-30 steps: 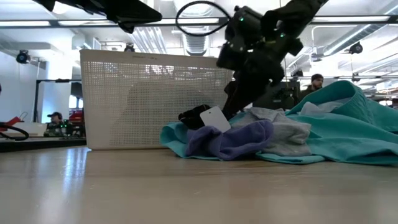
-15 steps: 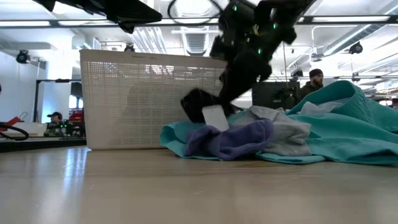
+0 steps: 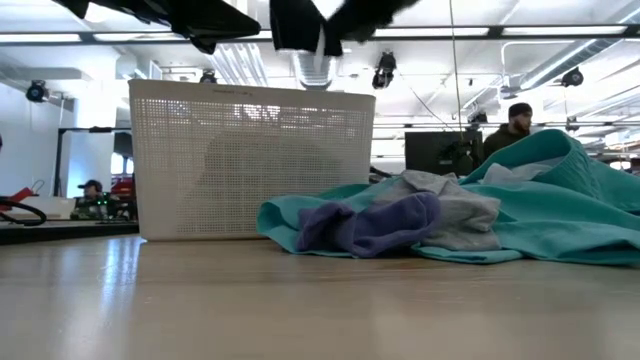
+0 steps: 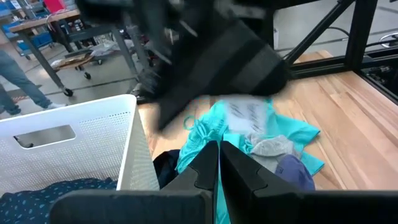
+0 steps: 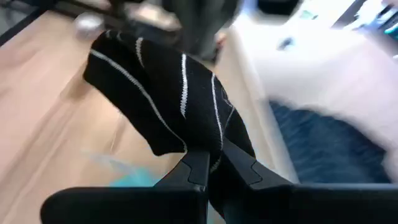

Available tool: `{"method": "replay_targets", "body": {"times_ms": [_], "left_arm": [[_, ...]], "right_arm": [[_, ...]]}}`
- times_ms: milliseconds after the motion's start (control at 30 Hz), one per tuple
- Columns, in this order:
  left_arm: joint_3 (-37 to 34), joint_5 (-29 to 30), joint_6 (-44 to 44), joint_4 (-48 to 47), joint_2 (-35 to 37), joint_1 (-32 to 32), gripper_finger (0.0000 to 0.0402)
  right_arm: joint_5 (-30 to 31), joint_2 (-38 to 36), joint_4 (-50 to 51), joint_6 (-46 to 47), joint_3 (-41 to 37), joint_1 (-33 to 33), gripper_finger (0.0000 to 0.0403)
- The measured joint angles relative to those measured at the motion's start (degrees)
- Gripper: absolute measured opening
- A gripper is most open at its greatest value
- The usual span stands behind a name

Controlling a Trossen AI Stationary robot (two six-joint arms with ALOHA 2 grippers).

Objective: Sort clothes
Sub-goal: Put the black sock into the white laundry bin

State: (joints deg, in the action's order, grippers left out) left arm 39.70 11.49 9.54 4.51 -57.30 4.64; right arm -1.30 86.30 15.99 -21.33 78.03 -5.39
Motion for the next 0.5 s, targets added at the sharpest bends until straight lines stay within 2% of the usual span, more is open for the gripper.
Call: {"method": "replay_targets", "body": {"times_ms": [300,500], "left_arm": [[0.0,0.0,-1.1,-0.1,0.0,0.0,0.0002],[0.0,0.0,-1.2,-0.4,0.0,0.0,0.0002]], "right_arm": [[0.0,4.0,-6.2,-2.2,3.3,-7.7,0.0],[0.6,8.3,-13.1,7.3,4.9,-12.6,0.0004]]}}
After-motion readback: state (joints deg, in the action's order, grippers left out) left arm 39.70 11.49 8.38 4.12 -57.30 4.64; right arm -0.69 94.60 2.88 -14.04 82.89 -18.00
